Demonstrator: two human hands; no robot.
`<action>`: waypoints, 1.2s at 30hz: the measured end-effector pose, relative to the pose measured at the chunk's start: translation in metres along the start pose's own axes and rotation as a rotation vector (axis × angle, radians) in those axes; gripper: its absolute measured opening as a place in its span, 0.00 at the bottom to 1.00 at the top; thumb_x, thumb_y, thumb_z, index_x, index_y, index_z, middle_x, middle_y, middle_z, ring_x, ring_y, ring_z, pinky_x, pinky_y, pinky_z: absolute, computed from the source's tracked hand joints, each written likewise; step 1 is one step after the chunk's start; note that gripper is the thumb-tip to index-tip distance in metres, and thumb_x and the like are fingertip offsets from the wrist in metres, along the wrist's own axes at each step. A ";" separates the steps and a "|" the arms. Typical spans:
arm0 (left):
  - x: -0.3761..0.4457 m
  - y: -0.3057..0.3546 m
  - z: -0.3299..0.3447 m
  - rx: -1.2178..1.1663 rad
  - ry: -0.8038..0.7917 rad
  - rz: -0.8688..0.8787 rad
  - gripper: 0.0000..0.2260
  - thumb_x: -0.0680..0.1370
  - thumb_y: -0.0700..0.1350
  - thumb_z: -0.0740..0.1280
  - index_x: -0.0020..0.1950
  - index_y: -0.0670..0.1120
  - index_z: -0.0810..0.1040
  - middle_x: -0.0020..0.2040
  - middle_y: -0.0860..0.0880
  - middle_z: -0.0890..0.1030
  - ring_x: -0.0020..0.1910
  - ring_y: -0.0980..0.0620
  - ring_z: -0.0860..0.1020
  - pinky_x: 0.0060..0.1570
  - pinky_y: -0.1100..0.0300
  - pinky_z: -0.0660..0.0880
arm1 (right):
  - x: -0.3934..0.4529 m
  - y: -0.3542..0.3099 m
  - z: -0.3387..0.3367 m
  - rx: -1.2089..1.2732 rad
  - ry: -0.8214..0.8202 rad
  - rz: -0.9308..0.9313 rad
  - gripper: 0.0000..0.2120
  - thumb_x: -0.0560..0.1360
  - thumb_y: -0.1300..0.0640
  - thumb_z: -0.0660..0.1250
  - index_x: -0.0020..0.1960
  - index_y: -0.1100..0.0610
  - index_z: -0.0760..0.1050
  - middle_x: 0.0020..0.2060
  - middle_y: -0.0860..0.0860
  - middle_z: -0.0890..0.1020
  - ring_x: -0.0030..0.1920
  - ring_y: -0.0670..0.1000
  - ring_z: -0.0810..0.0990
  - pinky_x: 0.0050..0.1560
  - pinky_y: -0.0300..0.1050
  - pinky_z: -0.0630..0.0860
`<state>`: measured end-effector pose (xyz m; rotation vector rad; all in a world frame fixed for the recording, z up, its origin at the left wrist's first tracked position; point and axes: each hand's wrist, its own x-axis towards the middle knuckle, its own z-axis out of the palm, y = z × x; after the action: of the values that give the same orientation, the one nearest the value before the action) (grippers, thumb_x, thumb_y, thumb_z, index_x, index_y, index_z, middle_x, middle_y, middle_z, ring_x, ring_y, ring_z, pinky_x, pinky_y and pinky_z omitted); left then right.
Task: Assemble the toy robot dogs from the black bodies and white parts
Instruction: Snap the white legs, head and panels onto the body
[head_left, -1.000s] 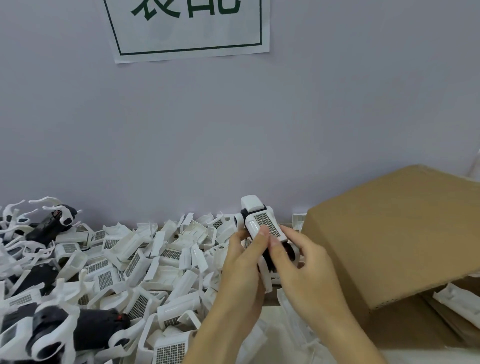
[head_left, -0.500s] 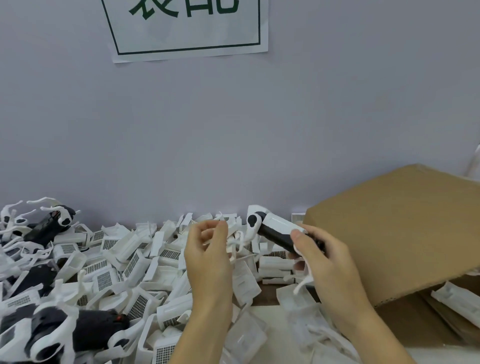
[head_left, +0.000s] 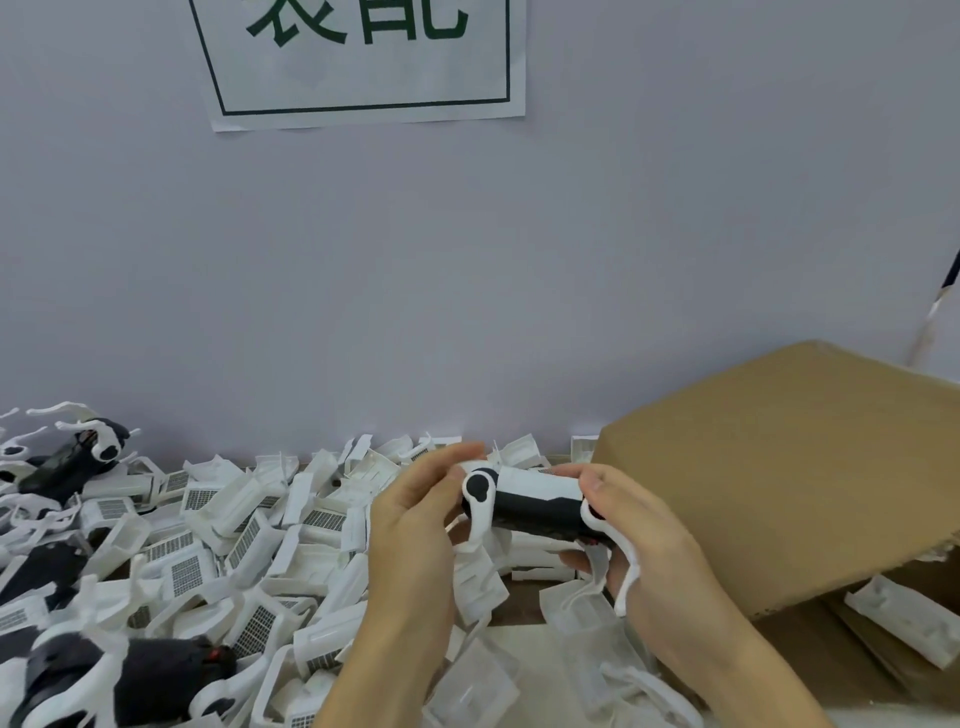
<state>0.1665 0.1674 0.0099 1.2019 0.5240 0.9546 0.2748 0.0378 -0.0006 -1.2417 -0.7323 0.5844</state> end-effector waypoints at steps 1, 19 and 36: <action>-0.001 0.000 0.000 0.000 0.015 0.018 0.15 0.81 0.35 0.64 0.45 0.49 0.88 0.46 0.48 0.86 0.47 0.47 0.82 0.48 0.52 0.78 | -0.001 -0.002 0.000 -0.028 -0.007 -0.005 0.16 0.69 0.45 0.69 0.53 0.50 0.83 0.54 0.53 0.84 0.52 0.52 0.82 0.49 0.48 0.79; -0.005 0.008 0.003 -0.285 -0.171 0.006 0.11 0.71 0.45 0.72 0.52 0.45 0.87 0.50 0.41 0.86 0.48 0.46 0.84 0.51 0.50 0.82 | -0.003 -0.006 0.010 0.181 -0.106 0.355 0.16 0.82 0.56 0.60 0.52 0.62 0.84 0.45 0.65 0.80 0.42 0.68 0.82 0.43 0.64 0.82; -0.006 0.006 0.004 -0.265 -0.184 -0.075 0.11 0.82 0.48 0.65 0.59 0.56 0.84 0.55 0.50 0.87 0.53 0.53 0.85 0.47 0.56 0.82 | 0.002 -0.006 0.024 0.147 0.174 0.229 0.14 0.81 0.60 0.59 0.53 0.65 0.82 0.42 0.66 0.81 0.40 0.61 0.79 0.37 0.54 0.79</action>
<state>0.1645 0.1600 0.0162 1.0113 0.2831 0.8122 0.2574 0.0531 0.0097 -1.2301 -0.3970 0.6944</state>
